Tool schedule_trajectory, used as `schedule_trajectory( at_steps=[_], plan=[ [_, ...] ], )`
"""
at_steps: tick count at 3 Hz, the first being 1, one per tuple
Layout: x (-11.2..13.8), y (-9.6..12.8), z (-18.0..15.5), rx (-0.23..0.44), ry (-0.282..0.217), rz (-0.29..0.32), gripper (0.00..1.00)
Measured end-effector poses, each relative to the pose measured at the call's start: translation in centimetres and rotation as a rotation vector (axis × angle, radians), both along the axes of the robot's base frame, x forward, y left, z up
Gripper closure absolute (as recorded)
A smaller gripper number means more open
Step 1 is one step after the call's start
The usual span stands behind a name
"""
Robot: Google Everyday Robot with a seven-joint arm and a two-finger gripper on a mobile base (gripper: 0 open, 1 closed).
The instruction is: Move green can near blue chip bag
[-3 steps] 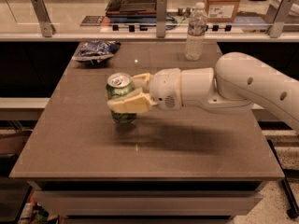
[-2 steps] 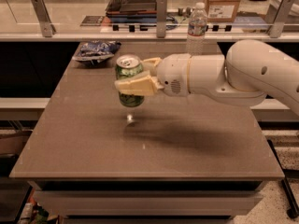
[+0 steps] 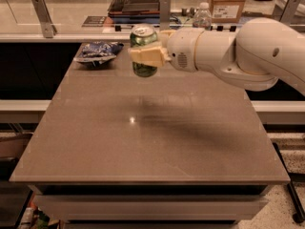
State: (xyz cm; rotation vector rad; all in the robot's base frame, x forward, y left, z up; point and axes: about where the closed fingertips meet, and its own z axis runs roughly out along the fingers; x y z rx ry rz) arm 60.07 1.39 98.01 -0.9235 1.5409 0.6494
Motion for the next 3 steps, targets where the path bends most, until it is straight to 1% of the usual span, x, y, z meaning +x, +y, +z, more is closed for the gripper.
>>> schedule_trajectory(
  at_steps=[2, 3],
  plan=[
    [0.7, 0.2, 0.6, 0.003, -0.02, -0.025, 1.0],
    [3.5, 0.1, 2.1, -0.017, -0.053, -0.09, 1.0]
  ],
)
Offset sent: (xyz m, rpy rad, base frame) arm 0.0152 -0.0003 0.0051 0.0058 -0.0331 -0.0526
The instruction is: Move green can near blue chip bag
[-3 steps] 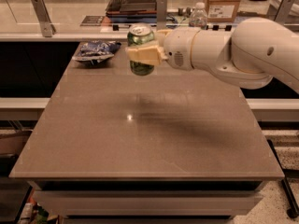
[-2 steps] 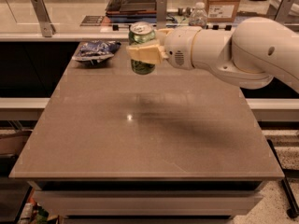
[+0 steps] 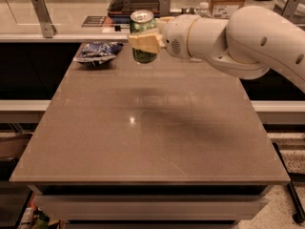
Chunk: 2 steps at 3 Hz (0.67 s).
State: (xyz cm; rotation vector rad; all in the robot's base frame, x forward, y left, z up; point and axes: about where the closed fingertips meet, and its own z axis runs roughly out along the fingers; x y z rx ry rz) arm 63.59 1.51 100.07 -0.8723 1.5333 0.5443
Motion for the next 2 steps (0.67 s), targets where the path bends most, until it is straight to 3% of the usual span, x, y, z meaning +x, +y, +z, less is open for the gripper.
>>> schedule_trajectory(
  at_steps=[1, 2],
  plan=[
    [3.2, 0.6, 0.6, -0.036, -0.005, -0.053, 1.0],
    [6.8, 1.8, -0.2, -0.041, 0.047, -0.067, 1.0]
  ],
)
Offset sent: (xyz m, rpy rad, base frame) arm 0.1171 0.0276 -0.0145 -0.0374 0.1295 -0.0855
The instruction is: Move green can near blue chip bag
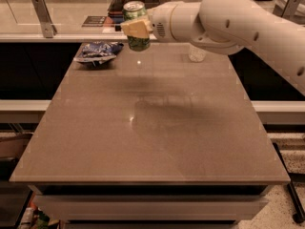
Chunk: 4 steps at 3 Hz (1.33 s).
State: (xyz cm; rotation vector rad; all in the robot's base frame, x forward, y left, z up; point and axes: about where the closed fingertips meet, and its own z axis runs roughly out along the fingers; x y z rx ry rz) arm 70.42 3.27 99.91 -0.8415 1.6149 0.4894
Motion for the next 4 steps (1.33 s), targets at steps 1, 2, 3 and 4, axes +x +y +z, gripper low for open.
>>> schedule_trajectory(
  at_steps=[1, 2, 3, 4],
  plan=[
    [3.1, 0.5, -1.2, 0.043, 0.06, 0.001, 1.0],
    [5.9, 0.9, -2.8, 0.083, 0.098, 0.002, 1.0],
    [7.3, 2.1, -4.5, 0.044, 0.081, -0.007, 1.0],
    [8.2, 2.9, -6.4, -0.005, 0.075, -0.029, 1.0]
  ],
)
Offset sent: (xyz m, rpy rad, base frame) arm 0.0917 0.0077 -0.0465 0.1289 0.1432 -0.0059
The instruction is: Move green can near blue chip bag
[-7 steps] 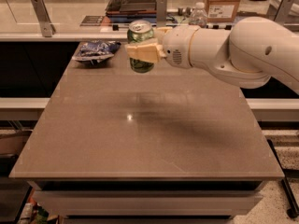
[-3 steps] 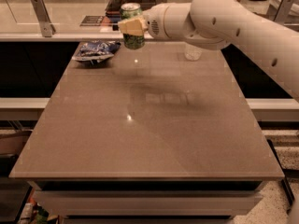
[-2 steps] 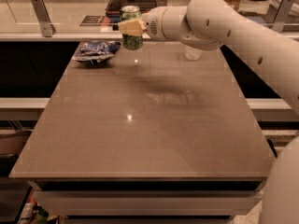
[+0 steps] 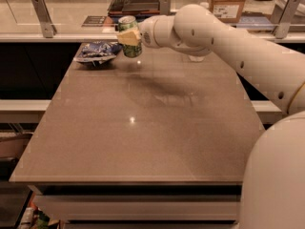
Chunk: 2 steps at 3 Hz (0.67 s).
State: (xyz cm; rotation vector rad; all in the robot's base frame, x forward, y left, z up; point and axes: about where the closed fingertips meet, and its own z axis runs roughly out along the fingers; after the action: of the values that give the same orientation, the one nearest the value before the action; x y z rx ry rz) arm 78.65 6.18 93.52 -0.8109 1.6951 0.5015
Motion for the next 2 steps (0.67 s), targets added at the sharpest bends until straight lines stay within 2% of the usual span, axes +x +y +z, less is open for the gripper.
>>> schedule_trajectory(
  at_steps=[1, 2],
  plan=[
    [0.39, 0.31, -1.32, -0.043, 0.002, -0.018, 1.0],
    [0.43, 0.33, -1.45, -0.046, 0.003, -0.018, 1.0]
  ],
)
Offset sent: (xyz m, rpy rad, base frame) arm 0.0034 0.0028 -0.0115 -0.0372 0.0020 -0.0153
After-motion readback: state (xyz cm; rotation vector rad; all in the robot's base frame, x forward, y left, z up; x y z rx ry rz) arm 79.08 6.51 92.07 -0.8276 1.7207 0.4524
